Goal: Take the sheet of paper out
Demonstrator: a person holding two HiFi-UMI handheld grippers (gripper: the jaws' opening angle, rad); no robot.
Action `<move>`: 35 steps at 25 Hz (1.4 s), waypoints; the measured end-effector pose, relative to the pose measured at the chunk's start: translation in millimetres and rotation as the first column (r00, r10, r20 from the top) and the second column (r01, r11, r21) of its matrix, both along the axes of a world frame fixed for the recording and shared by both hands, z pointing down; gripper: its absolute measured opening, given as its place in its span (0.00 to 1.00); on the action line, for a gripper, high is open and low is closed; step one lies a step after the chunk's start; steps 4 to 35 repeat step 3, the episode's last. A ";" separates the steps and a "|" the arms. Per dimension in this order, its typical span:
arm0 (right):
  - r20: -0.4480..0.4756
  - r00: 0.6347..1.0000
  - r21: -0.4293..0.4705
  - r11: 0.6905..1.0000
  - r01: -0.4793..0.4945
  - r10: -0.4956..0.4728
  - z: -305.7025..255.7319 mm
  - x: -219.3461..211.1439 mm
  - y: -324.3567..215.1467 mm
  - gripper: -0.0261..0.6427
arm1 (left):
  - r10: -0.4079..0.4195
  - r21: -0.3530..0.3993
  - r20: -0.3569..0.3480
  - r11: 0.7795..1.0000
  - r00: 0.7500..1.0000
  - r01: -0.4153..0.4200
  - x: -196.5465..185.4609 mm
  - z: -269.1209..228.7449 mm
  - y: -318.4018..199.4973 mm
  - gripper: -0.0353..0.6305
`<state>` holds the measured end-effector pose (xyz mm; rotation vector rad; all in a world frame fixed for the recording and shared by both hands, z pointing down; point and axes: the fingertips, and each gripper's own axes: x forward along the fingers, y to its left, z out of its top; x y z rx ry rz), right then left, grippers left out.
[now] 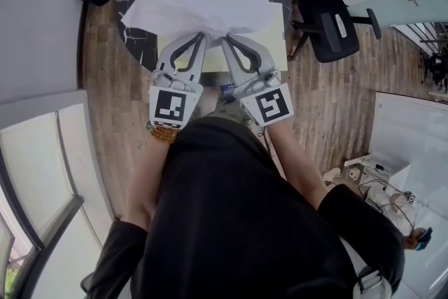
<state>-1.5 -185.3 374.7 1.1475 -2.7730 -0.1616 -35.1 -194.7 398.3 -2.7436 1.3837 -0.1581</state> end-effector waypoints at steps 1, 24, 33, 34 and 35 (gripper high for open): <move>0.003 1.000 -0.003 1.000 -0.004 0.004 1.4 2.0 -2.1 0.04 | -0.009 -0.016 -0.011 1.000 1.000 0.009 0.2 1.2 -0.7 0.07; 0.010 1.000 -0.009 1.000 -0.014 0.014 4.2 6.2 -6.5 0.04 | -0.029 -0.052 -0.036 0.998 0.999 0.027 0.5 4.0 -2.0 0.07; 0.010 1.000 -0.009 1.000 -0.014 0.014 4.2 6.2 -6.5 0.04 | -0.029 -0.052 -0.036 0.998 0.999 0.027 0.5 4.0 -2.0 0.07; 0.010 1.000 -0.009 1.000 -0.014 0.014 4.2 6.2 -6.5 0.04 | -0.029 -0.052 -0.036 0.998 0.999 0.027 0.5 4.0 -2.0 0.07; 0.010 1.000 -0.009 1.000 -0.014 0.014 4.2 6.2 -6.5 0.04 | -0.029 -0.052 -0.036 0.998 0.999 0.027 0.5 4.0 -2.0 0.07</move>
